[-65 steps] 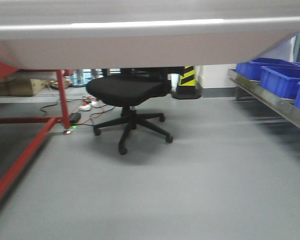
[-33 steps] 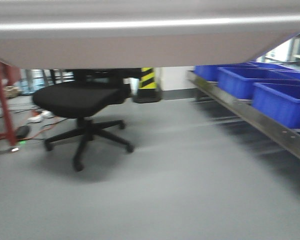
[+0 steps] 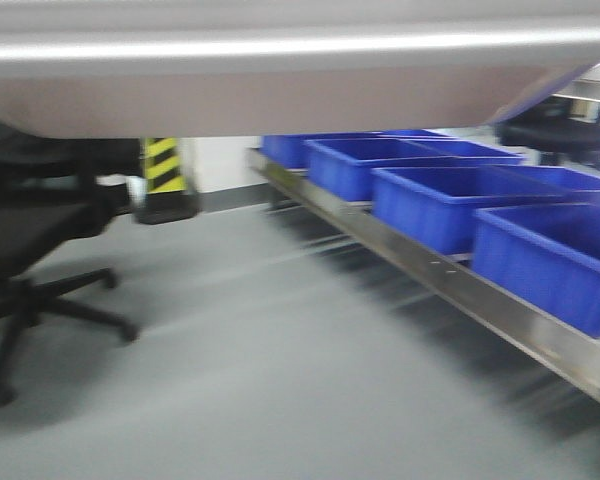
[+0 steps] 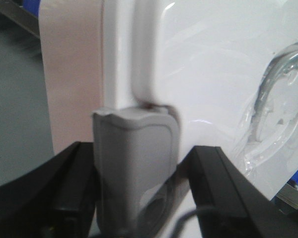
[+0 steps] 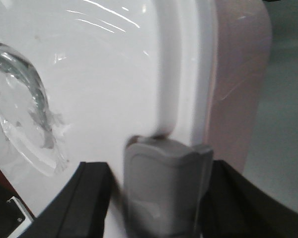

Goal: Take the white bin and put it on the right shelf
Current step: 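Carry the bin in both grippers toward the shelf of blue crates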

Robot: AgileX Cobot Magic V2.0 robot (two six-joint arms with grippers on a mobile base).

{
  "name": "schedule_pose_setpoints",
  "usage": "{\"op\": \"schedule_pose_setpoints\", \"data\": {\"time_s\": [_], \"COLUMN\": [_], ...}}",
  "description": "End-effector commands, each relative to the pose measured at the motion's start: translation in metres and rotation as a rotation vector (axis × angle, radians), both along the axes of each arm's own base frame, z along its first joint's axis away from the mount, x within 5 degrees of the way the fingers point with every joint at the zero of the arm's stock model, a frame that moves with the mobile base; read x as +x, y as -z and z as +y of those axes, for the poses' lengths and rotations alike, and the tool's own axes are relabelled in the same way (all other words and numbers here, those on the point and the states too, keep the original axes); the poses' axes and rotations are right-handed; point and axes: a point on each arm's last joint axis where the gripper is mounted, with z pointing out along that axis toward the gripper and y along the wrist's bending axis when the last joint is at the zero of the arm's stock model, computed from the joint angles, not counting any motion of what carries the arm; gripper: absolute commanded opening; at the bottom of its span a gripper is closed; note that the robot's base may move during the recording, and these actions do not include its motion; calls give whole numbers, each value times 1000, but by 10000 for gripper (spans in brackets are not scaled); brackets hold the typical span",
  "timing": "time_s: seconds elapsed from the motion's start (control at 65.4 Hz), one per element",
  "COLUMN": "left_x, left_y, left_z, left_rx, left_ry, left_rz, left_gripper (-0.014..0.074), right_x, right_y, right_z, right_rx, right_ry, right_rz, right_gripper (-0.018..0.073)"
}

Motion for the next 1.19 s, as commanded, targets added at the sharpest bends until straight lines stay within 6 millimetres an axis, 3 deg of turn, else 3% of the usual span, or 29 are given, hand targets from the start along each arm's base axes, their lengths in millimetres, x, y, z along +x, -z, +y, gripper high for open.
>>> {"op": "schedule_pose_setpoints", "data": {"time_s": [0.0, 1.178], "left_x": [-10, -10], "left_y": [-21, -21], "left_z": [-11, -11], "left_rx": [-174, -174], "left_ry": [111, 111], "left_rz": [-30, -30], "left_gripper": [241, 241], "right_x": [-10, -10], "right_y": [-19, -19], "right_z": [10, 10], "right_rx": [145, 145], "right_ry": [-100, -100], "right_rz": [-42, -42], "right_gripper": [398, 398]}}
